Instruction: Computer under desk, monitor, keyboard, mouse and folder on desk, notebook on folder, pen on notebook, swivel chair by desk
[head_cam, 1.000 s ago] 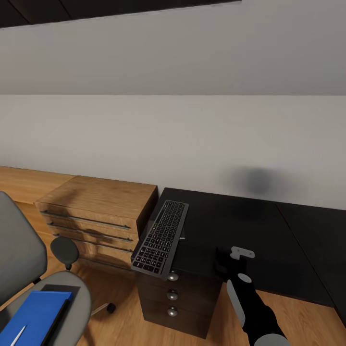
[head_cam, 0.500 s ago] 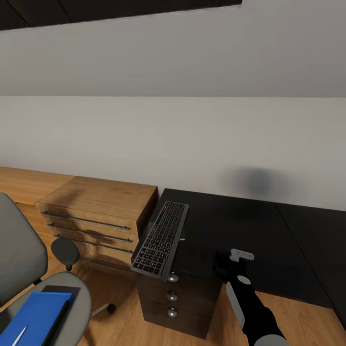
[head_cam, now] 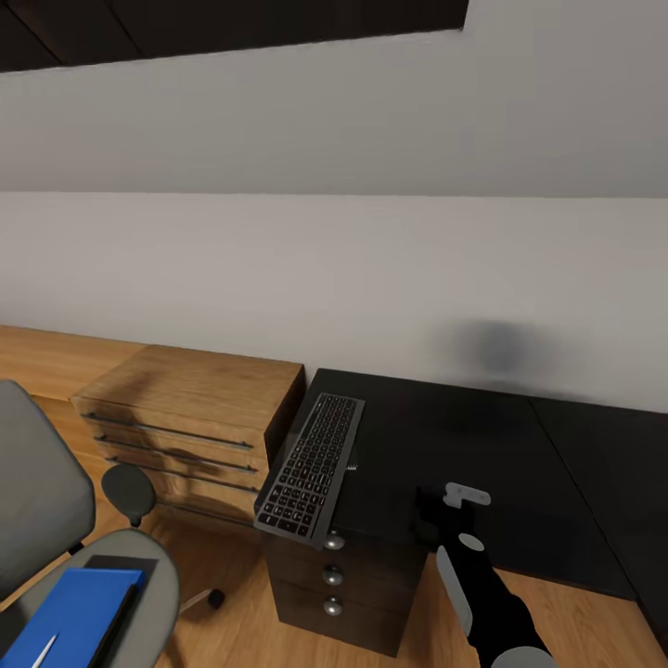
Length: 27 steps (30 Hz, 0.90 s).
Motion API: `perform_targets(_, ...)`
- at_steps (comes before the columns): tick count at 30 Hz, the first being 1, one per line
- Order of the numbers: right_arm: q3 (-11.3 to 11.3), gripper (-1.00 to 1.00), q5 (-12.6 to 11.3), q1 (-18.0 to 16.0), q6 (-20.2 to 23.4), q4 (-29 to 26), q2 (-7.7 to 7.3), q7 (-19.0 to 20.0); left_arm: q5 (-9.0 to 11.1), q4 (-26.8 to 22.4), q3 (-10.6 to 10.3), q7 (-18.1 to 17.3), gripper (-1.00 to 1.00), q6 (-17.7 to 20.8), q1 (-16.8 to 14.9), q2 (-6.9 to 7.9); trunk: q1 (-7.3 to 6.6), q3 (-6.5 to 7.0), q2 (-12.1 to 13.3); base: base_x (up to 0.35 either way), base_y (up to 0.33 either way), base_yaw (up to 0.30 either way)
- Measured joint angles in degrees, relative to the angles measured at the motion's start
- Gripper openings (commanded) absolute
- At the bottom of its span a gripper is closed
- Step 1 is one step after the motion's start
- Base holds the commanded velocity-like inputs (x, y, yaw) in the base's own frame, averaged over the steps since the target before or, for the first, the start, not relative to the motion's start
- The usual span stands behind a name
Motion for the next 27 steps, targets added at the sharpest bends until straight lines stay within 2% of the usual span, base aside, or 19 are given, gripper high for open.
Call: perform_targets(27,-0.03,1.0,-0.07,0.0,-0.16,0.0,-0.03,0.34,-0.02,0.0,0.07,0.01,1.0,0.02,0.0,-0.12,-5.93,4.85,10.83,0.0,0.0,0.0)
